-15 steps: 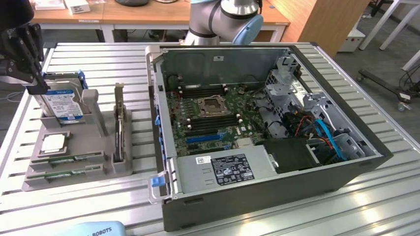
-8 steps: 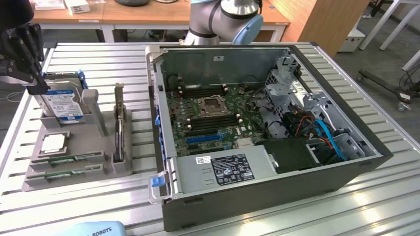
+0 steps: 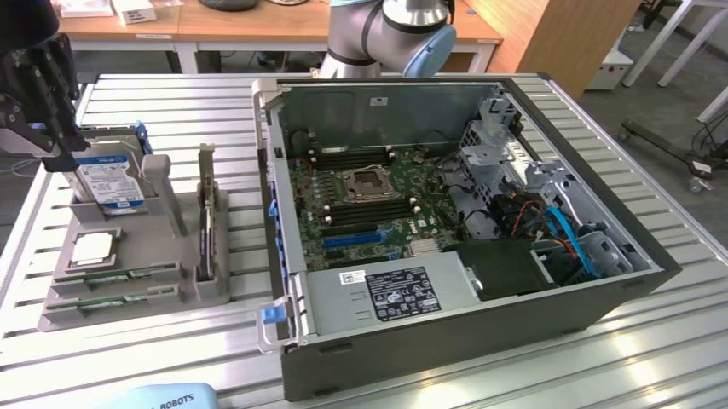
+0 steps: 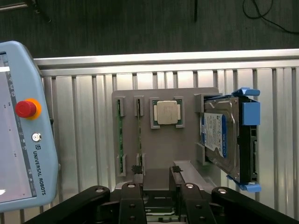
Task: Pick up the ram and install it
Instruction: 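Pick up the ram and move it above insertion slot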
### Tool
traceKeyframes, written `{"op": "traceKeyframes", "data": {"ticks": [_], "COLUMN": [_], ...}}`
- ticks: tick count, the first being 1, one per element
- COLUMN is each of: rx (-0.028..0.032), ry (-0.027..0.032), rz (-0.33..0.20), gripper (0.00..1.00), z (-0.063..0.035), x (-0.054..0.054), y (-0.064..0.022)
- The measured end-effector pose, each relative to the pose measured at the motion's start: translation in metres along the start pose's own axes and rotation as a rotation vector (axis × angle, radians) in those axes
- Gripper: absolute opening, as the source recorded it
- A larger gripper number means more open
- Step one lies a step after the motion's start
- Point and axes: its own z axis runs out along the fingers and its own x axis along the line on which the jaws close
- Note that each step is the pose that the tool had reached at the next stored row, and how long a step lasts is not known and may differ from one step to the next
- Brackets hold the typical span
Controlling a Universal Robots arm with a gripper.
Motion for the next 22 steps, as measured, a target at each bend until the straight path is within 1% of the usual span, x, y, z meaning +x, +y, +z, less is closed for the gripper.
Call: {"op": "traceKeyframes", "data": {"ticks": [4, 9, 22], "rx": [0.0005, 0.0026, 0.0044], "ry": [-0.0002, -0.0002, -0.0002], "rz": [0.0, 0.0, -0.003], "gripper": [0.35, 0.35, 0.35], "z": [0.0012, 0.0078, 0.0218], "x": [0.0, 0.0, 0.0], "y": [-0.0001, -0.0003, -0.0008]}}
